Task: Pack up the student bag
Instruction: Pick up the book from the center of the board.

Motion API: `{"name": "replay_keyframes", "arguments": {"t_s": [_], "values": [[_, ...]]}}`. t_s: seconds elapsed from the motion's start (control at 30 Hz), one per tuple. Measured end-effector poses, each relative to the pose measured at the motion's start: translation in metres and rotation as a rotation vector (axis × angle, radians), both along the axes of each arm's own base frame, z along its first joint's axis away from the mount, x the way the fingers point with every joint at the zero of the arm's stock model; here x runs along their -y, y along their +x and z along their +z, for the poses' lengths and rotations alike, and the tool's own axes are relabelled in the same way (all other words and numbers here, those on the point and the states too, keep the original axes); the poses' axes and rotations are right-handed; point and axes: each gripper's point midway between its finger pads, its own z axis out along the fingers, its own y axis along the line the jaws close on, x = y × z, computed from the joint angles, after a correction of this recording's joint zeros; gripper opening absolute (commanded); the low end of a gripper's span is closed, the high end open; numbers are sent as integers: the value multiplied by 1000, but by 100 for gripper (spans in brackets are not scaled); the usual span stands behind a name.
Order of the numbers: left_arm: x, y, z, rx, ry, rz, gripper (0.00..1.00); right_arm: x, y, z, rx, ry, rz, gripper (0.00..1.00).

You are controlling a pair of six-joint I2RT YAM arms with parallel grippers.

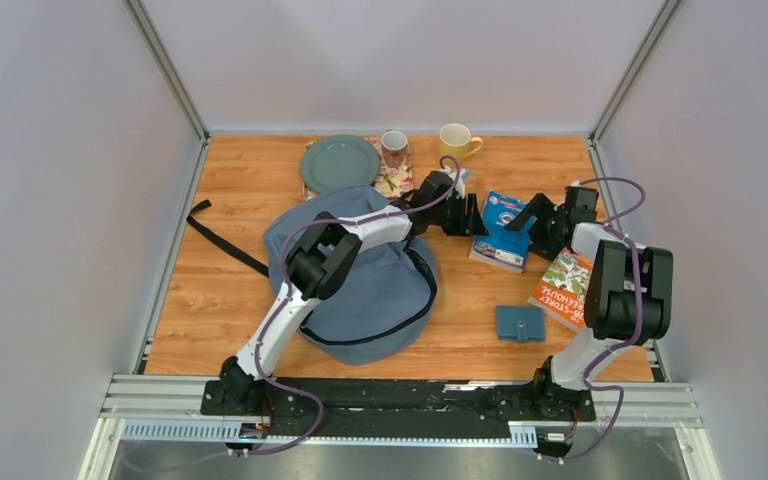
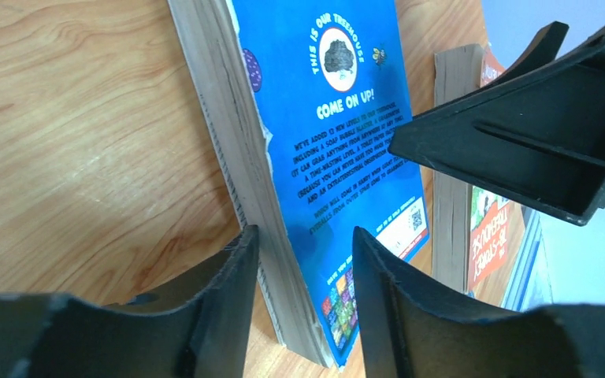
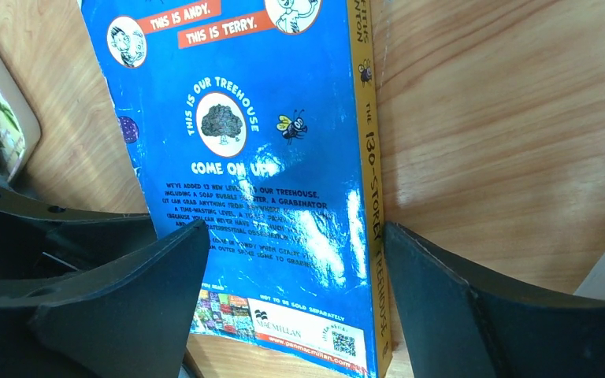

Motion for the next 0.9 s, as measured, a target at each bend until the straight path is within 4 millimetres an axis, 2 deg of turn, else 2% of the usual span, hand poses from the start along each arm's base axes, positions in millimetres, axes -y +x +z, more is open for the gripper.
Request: {"name": "replay_keyframes", "arguments": {"t_s": [0.1,0.13,0.2,0.27,0.33,0.37,0.5,0.6,0.7,0.73,0.9], "values": [[-2,1,0,-3,4,3,47,-1,0,1,9,9,-4,87],[-2,1,0,-4,5,2,40,0,0,1,11,11,-5,87],[-3,0,0,-1,9,3,39,0,0,1,17,15,-8,87],[-4,1,0,-3,10,4,32,0,0,2,24,19,-11,87],[-5,0,-2,-8,13,4,31,0,0,2,30,22,-15,87],[-6,-1,-3,-13,14,4,32,-1,0,2,33,23,-15,87],[-8,-4,-7,-23,14,3,48,-1,1,3,39,29,-14,87],[-7,-8,-8,-41,9,-9,57,-3,1,3,46,36,-12,87],[-5,-11,-4,-51,-12,-20,58,-3,1,4,50,40,-9,87],[-5,-11,-4,-54,-16,-21,57,-3,1,4,52,41,-9,87],[-6,-9,-4,-65,-22,-12,37,-3,1,4,58,43,-11,87]]}}
